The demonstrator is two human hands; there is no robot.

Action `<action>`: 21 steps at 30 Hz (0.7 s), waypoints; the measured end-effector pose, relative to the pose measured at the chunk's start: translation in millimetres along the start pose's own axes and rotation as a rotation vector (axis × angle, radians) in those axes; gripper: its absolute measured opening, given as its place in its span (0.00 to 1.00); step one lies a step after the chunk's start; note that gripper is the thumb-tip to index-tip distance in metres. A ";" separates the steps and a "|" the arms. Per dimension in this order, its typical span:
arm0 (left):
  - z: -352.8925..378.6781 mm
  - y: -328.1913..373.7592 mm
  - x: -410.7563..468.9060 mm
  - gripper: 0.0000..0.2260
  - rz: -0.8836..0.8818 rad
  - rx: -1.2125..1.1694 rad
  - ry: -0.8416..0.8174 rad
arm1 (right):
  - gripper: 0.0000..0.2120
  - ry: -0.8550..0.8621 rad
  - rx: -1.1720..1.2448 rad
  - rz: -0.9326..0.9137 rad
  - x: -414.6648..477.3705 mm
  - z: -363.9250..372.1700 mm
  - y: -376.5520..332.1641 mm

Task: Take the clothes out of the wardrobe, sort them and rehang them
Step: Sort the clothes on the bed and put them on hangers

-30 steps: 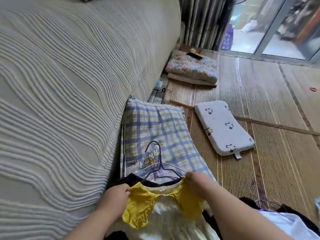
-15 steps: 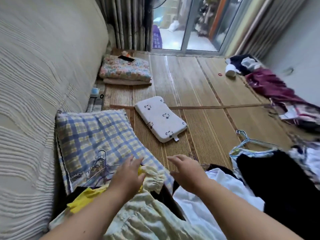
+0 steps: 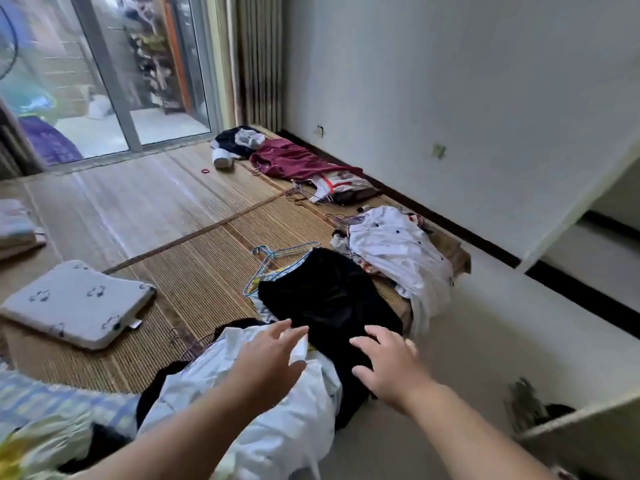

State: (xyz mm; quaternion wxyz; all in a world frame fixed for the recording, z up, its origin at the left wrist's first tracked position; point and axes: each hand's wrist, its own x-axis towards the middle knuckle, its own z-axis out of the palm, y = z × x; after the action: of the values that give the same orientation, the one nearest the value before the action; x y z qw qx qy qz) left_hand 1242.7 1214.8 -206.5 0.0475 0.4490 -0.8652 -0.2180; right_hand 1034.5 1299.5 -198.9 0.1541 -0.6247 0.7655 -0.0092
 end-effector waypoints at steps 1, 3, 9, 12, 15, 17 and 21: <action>9.5 29.9 8.8 0.26 0.028 -0.017 -0.014 | 0.24 0.006 0.010 0.033 -12.9 -8.8 29.4; 26.2 85.3 24.5 0.26 0.087 -0.026 -0.031 | 0.24 0.022 0.011 0.097 -37.5 -27.5 81.0; 50.8 211.6 73.0 0.26 0.237 0.008 -0.088 | 0.24 0.086 0.016 0.238 -81.7 -87.2 190.7; 53.6 252.2 104.6 0.24 0.280 -0.010 -0.079 | 0.24 0.105 0.048 0.282 -79.4 -106.2 225.6; 61.7 285.3 144.9 0.23 0.310 -0.026 -0.077 | 0.23 0.134 0.095 0.320 -62.5 -118.3 262.3; 68.2 300.5 174.2 0.23 0.319 -0.038 -0.081 | 0.23 0.144 0.105 0.325 -44.4 -124.7 283.3; 85.3 327.2 258.3 0.24 0.341 -0.031 -0.133 | 0.24 0.142 0.107 0.337 13.6 -140.9 338.1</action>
State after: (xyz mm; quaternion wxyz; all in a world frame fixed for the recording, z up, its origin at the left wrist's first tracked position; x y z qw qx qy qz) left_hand 818.6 1201.4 -175.2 0.0336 0.2798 -0.9265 -0.2492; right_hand 674.9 1335.6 -137.7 0.1322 -0.4762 0.8667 -0.0682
